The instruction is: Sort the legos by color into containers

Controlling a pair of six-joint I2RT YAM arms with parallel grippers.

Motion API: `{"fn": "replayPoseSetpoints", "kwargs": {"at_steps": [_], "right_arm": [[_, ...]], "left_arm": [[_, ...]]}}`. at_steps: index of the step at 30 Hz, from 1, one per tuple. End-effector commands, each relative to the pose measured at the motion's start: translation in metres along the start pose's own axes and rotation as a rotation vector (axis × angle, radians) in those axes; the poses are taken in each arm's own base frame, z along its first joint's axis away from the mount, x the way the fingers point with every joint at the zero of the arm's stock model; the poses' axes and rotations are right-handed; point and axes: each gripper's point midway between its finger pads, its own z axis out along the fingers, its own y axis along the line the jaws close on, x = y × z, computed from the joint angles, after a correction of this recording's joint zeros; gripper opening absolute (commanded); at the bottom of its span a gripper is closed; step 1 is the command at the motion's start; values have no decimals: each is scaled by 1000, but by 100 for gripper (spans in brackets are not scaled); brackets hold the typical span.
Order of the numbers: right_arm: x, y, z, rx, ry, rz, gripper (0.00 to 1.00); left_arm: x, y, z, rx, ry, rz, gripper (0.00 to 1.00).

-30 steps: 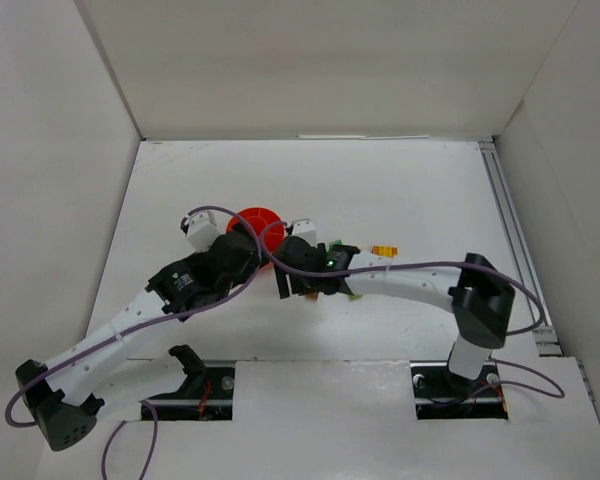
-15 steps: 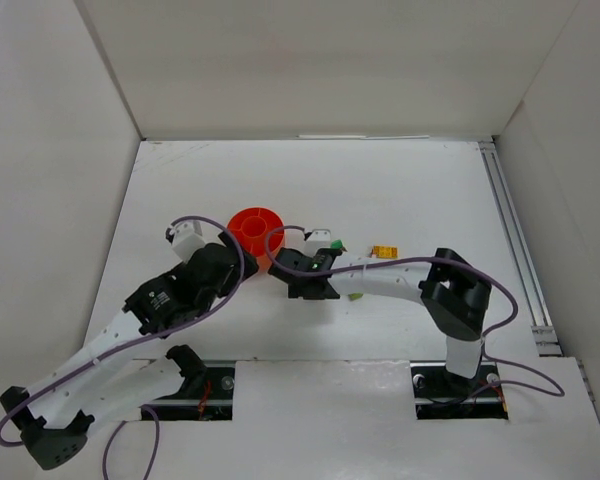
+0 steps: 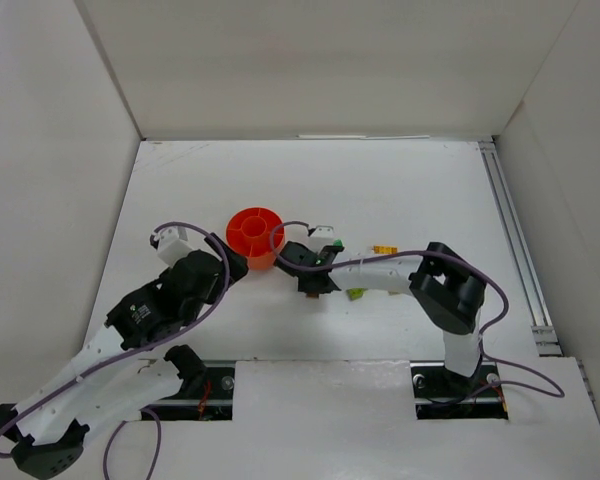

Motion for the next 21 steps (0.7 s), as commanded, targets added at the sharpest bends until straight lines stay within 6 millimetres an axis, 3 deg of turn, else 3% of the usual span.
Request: {"fn": "replayPoseSetpoints", "kwargs": {"at_steps": [1, 3, 7, 9, 11, 12, 13, 16, 17, 21], "right_arm": [[-6, 11, 4, -9, -21, -11, 36], [-4, 10, 8, -1, -17, -26, 30], [-32, 18, -14, -62, -95, -51, 17], [-39, 20, -24, -101, -136, -88, 15], [-66, 37, -43, -211, -240, -129, 13], [-64, 41, -46, -249, -264, -170, 11], [-84, 57, -62, -330, -350, -200, 11], [-97, 74, -76, -403, -424, -261, 11], [-112, 82, -88, -432, -483, -279, 11], [-140, 102, -111, -508, -615, -287, 11]], "left_arm": [[-8, 1, -4, -1, -32, -9, 100], [-10, -1, -5, 6, -35, -14, 100], [-12, 6, -5, -8, -56, -20, 100], [-12, 12, -2, -35, -68, -36, 100], [-9, 14, 0, -42, -65, -31, 100], [-8, 16, 1, -55, -60, -42, 100], [-10, 13, 0, -48, -63, -47, 100], [-12, 11, -2, -41, -66, -52, 100], [-15, 12, -4, -36, -79, -59, 100], [-21, 15, -6, -40, -111, -82, 100]]}}
